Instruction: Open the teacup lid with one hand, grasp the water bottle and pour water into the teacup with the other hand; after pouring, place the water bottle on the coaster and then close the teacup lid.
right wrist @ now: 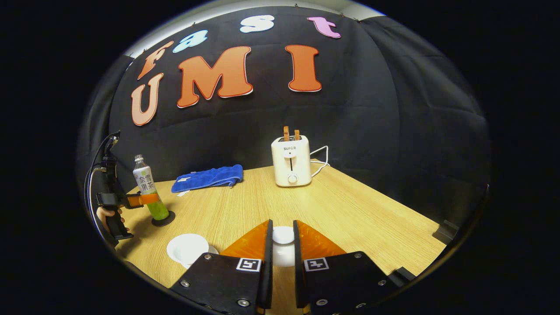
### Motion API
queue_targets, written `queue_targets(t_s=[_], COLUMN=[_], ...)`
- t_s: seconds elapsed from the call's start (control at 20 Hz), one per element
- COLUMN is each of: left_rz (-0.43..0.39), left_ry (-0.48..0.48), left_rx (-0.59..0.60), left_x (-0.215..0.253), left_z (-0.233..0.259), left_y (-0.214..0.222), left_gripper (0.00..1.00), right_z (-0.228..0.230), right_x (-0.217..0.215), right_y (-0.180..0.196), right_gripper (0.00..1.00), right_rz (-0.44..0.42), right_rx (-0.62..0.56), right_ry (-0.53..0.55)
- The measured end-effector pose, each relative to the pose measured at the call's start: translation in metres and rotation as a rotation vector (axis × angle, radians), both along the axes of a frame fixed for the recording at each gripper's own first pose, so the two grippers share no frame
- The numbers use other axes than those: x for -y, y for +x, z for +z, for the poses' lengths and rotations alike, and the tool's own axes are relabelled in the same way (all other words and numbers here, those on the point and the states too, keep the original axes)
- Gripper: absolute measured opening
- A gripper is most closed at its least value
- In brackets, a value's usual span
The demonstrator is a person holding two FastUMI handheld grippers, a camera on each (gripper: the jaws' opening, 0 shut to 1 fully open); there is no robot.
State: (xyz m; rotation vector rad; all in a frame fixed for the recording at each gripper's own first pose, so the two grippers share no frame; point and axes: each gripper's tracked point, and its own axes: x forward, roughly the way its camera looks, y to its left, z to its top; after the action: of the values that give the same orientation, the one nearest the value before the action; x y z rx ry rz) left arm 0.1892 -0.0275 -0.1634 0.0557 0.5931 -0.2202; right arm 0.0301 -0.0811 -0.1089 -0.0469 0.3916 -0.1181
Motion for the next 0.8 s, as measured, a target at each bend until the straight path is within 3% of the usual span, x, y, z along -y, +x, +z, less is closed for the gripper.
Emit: queue_targets(t_s=[0.45,0.5,0.6,0.7,0.8], left_rz=[-0.04,-0.043,-0.047,-0.03,-0.013], left_ry=[0.07,0.078,0.081,0.083,0.089], left_rx=[0.017,0.02,0.029,0.042,0.061], left_x=[0.004,0.005,0.004,0.0,-0.006], left_z=[-0.005,-0.004,0.0,0.006,0.013], left_y=[-0.01,-0.012,-0.018,-0.026,-0.04], left_gripper=[0.72,0.82,0.86,0.99,0.96], right_z=[-0.002,0.0,0.001,0.003,0.007], right_x=[-0.014,-0.016,-0.024,-0.044,-0.071], right_y=[0.002,0.002,0.003,0.003,0.006], right_gripper=[0.21,0.21,0.21,0.21,0.21], right_rz=[0.037,0.044,0.063,0.112,0.188], right_rx=[0.0,0.004,0.008,0.005,0.02], right_ry=[0.01,0.015,0.035,0.094,0.121])
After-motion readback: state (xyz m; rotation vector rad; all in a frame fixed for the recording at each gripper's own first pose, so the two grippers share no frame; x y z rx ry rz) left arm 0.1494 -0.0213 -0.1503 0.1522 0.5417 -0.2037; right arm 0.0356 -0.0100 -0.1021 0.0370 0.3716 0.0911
